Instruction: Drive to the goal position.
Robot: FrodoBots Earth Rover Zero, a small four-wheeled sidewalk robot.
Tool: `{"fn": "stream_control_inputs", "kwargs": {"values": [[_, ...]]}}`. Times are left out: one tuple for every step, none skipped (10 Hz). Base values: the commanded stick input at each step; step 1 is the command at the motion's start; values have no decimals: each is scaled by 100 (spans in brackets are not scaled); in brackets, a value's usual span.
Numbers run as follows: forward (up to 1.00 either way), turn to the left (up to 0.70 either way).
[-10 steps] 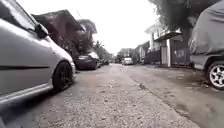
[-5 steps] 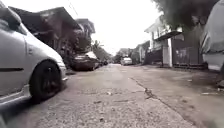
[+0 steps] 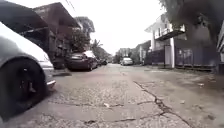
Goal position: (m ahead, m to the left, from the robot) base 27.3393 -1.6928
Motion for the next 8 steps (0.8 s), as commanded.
{"fn": "stream_control_inputs", "kwargs": {"values": [[100,0],[100,0],[100,0],[100,0],[100,0],[100,0],[100,0],[100,0]]}}
